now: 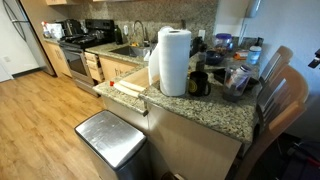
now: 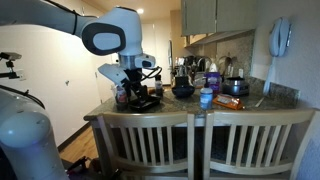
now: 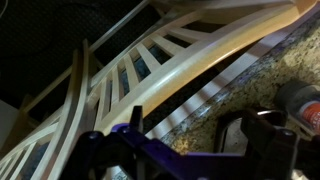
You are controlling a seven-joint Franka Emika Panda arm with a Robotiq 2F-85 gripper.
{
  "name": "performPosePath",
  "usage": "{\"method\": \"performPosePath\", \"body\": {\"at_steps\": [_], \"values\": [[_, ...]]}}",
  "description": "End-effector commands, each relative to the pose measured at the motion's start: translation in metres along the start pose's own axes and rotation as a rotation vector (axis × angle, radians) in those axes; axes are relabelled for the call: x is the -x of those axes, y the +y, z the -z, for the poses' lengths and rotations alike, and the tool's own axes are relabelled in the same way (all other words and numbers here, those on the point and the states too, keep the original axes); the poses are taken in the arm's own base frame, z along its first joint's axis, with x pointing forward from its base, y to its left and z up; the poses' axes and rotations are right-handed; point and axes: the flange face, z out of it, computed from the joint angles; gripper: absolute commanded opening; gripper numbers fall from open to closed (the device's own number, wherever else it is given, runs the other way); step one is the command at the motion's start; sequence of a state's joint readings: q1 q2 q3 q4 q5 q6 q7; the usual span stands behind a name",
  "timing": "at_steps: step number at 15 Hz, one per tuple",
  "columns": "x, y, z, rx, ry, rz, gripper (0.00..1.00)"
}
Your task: Slide the black plastic plate bowl forward.
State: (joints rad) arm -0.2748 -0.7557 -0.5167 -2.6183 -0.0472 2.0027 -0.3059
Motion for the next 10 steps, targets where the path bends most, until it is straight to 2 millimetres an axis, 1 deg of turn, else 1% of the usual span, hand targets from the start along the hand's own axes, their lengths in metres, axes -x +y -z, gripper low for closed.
{"method": "performPosePath", "body": {"at_steps": [1,2,3,4,5,6,7,10], "values": [[-0.011,-0.049,0.012,-0.071,0.130,-0.040,1.00],[-0.027,-0.079,0.012,-0.094,0.182,-0.075,1.00],[-0.036,-0.101,0.011,-0.107,0.205,-0.100,1.00],[-0.045,-0.128,0.006,-0.111,0.231,-0.118,1.00],[-0.036,-0.097,0.020,-0.102,0.201,-0.081,1.00],[-0.040,-0.116,0.018,-0.096,0.204,-0.075,1.00],[-0.040,-0.118,0.017,-0.094,0.199,-0.073,1.00],[-0.039,-0.102,0.019,-0.106,0.208,-0.089,1.00]]}}
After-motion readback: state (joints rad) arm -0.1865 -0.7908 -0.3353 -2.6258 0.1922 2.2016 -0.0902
